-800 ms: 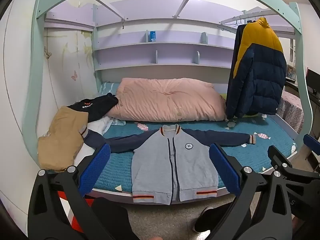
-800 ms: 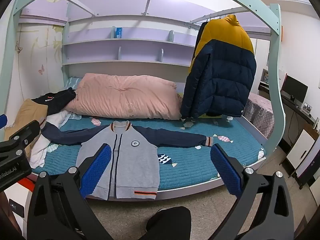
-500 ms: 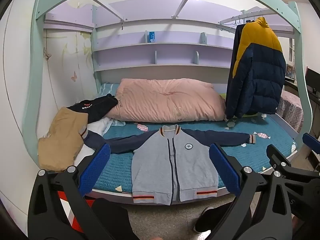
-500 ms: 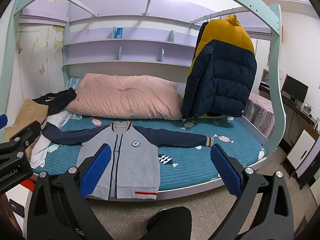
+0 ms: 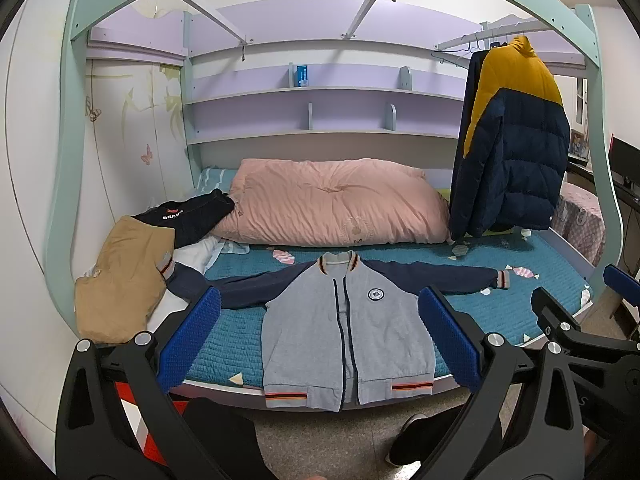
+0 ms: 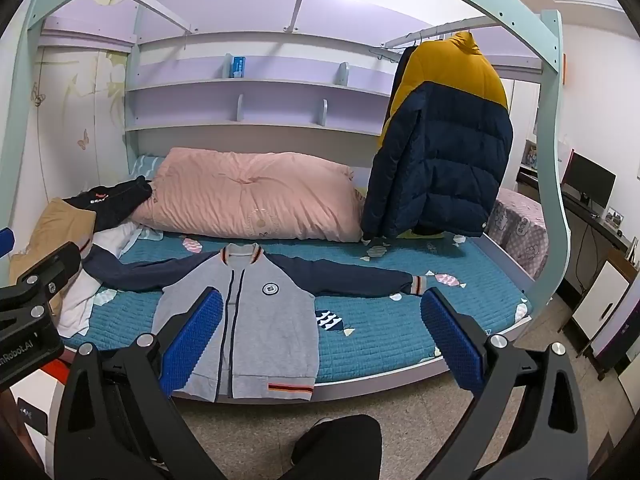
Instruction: Fold large clothes
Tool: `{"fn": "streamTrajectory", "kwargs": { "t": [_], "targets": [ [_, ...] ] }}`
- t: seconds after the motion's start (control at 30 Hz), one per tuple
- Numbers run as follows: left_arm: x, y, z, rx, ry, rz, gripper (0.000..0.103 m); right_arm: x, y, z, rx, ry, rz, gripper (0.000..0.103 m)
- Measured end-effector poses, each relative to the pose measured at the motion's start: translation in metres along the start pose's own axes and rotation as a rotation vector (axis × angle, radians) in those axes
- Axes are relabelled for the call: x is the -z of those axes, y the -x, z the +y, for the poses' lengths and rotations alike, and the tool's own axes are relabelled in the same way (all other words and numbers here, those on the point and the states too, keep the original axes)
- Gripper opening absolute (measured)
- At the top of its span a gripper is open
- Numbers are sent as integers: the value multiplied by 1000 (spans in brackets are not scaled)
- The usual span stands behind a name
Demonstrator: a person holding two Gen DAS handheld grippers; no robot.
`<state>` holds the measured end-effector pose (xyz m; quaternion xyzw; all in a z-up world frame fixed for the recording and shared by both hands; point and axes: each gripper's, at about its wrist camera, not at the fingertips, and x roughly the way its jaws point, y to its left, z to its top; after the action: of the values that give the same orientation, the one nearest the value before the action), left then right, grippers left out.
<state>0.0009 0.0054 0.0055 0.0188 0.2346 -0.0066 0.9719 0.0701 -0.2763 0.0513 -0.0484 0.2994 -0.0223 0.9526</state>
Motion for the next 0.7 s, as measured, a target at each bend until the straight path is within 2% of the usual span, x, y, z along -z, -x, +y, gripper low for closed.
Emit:
{"fn": "streamTrajectory", "kwargs": {
  "t": [0.7],
  "targets": [
    [-6,4,-5,-6,-3,-11,99,-6,3,1,-1,5,-8,96]
  ]
}}
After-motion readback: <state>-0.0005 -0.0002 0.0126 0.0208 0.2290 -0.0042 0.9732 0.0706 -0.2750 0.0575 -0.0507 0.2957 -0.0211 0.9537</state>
